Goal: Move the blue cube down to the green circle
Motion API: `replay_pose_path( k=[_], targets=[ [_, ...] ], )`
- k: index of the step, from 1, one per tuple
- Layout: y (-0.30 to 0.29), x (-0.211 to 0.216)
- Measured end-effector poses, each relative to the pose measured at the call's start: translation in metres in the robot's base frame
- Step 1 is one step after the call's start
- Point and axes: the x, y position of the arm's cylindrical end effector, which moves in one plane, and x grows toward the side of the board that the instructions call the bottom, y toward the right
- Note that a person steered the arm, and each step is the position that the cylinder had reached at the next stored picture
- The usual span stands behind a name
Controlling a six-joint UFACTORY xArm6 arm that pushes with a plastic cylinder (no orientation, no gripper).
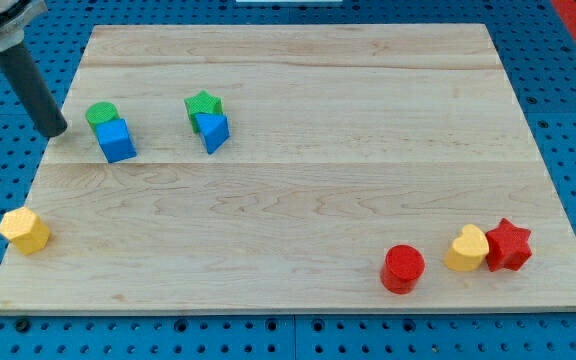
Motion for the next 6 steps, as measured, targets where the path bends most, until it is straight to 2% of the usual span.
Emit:
replay_pose_path(
  k=[2, 3, 4, 5, 6],
  targets=[
    [0.091, 0.002],
    [0.06, 0.001],
    [0.049, 0.025],
    [0.076, 0.035],
    [0.107, 0.021]
  ],
)
